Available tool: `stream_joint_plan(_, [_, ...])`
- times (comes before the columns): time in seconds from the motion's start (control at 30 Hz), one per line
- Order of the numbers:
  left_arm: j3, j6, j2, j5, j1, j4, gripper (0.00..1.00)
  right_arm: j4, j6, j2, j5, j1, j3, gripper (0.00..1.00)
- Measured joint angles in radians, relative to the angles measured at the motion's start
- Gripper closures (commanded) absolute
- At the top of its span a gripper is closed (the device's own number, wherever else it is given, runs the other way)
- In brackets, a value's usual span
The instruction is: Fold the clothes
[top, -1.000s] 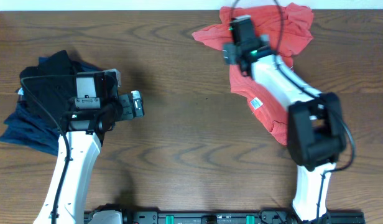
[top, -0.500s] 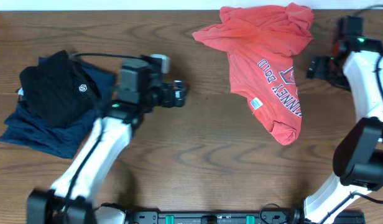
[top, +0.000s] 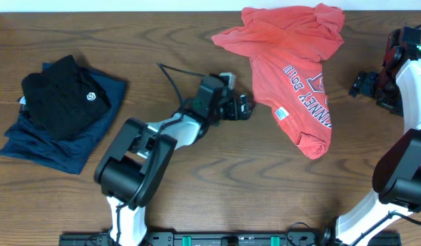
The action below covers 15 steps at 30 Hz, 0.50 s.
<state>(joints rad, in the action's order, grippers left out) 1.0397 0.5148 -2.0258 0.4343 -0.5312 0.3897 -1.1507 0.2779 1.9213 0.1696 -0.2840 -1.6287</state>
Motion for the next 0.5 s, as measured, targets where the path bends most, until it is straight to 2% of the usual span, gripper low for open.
stream_joint_plan(0.13, [0.121,0.04,-0.077,0.008,-0.032,-0.033,0.01,-0.005,0.0,0.0,-0.007,0.0,0.0,0.01])
stream_joint_plan(0.23, [0.187,0.074,-0.125,0.009,-0.048,-0.034,0.1,-0.01,0.0,0.0,-0.01,0.0,0.0,0.01])
stream_joint_plan(0.27, [0.207,0.088,-0.142,0.01,-0.052,-0.034,0.16,-0.01,0.0,0.0,-0.012,0.0,0.0,0.01])
stream_joint_plan(0.33, [0.242,0.114,-0.169,0.01,-0.058,-0.033,0.31,-0.011,0.0,0.0,-0.014,0.0,0.0,0.01])
stream_joint_plan(0.43, [0.264,0.134,-0.195,0.007,-0.061,-0.034,0.8,-0.011,0.0,0.0,-0.015,0.0,0.0,0.01])
stream_joint_plan(0.5, [0.264,0.14,-0.201,0.007,-0.061,-0.04,0.94,-0.011,0.0,0.0,-0.016,0.0,0.0,0.01])
